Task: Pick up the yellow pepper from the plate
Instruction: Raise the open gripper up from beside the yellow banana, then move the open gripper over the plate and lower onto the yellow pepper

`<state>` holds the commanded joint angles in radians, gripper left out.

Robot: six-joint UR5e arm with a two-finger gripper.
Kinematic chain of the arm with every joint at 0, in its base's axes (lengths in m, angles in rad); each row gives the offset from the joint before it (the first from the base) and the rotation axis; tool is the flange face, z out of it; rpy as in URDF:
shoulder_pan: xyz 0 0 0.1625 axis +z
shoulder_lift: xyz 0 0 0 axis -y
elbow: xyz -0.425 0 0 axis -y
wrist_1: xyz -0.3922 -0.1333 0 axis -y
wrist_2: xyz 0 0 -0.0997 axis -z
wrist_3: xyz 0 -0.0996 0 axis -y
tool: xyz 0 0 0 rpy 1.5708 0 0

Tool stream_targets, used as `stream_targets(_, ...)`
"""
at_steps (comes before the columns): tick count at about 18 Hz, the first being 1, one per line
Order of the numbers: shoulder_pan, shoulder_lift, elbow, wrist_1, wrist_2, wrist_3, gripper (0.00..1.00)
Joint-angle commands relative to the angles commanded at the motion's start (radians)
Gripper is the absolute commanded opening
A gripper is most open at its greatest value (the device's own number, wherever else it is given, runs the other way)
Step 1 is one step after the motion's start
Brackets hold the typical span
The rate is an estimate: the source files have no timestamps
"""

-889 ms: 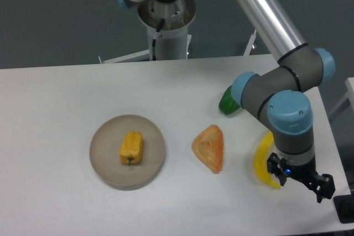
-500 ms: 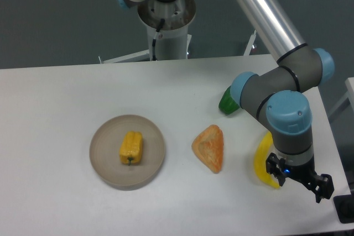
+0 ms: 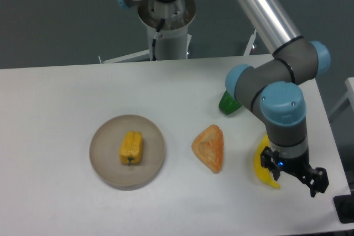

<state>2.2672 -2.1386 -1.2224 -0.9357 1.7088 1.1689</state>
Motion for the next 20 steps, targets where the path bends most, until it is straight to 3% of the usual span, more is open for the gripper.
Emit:
stream_targets(5,0.0,0.123,-0.132,-0.003,-0.026,-0.014,1.0)
stream_targets(9,-0.005,0.241,-0.258,-0.063,-0.046,-0.015,1.0)
stream_targets(11,-0.008,0.29,-0.311,-0.066,-0.093,-0.052,1.0)
stream_targets(15,-0.031,0.408,-0.439,-0.064,-0.254,-0.277,1.0)
stream_targets(20,-0.136,0.418,-0.467,-0.051,-0.268,-0.622,1.0)
